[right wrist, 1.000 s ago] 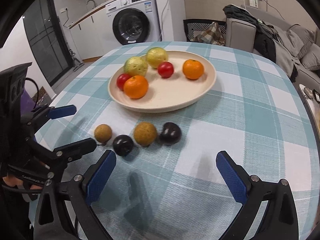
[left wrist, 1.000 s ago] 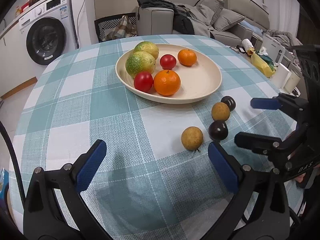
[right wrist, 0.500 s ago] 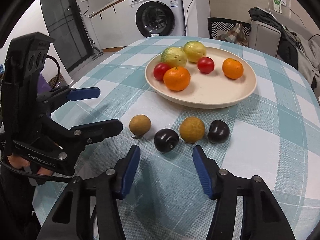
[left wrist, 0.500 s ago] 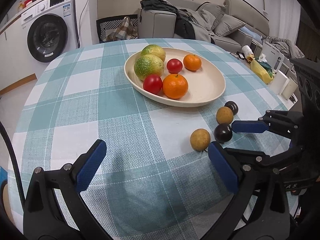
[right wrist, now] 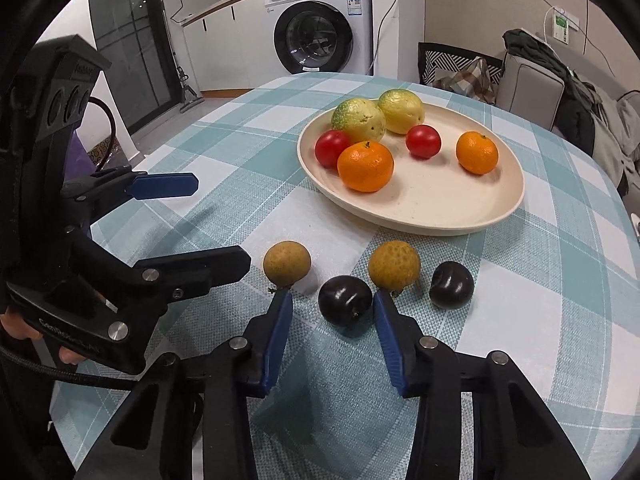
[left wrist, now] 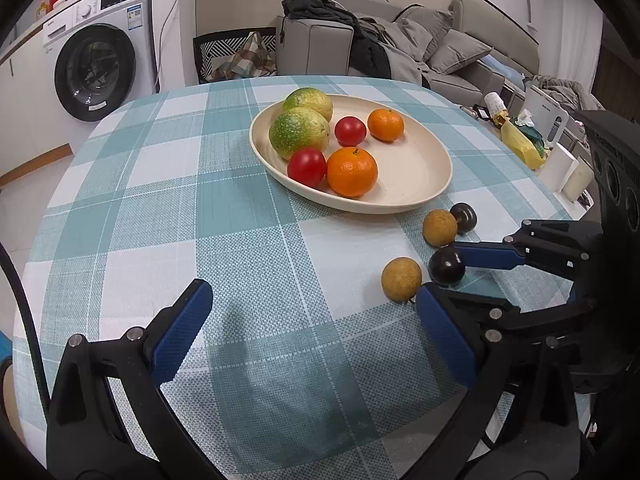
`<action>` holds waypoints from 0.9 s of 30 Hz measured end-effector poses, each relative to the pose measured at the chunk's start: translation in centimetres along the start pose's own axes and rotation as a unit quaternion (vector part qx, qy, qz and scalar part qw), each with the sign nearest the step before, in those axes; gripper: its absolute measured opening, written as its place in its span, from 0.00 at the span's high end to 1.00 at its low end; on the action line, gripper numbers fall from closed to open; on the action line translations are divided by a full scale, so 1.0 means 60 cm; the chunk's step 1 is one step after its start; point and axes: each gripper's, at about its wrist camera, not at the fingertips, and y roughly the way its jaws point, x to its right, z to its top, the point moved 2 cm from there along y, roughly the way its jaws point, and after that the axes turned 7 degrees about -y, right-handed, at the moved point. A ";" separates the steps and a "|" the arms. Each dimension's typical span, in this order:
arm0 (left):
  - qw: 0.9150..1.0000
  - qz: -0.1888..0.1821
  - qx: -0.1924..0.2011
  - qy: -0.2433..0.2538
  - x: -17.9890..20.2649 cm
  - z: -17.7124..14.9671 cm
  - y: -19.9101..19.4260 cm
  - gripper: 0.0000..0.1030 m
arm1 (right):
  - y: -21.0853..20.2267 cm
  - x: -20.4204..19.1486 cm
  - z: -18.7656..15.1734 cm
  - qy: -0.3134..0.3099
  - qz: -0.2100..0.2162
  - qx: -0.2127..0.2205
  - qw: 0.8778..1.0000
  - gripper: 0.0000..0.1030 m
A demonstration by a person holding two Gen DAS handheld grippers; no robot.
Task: Organize fruits
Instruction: 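Close the right tool on the dark plum while the left tool grasps the small brown fruit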
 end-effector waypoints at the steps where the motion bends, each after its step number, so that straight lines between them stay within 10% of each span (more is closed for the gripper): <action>1: 1.000 0.000 -0.001 0.000 0.000 0.000 0.001 0.01 | 0.001 -0.001 0.001 -0.003 -0.006 -0.001 1.000 0.60; 27: 1.000 0.004 -0.016 0.016 0.026 -0.005 0.015 0.02 | -0.052 0.021 -0.017 0.010 -0.019 0.039 0.999 0.74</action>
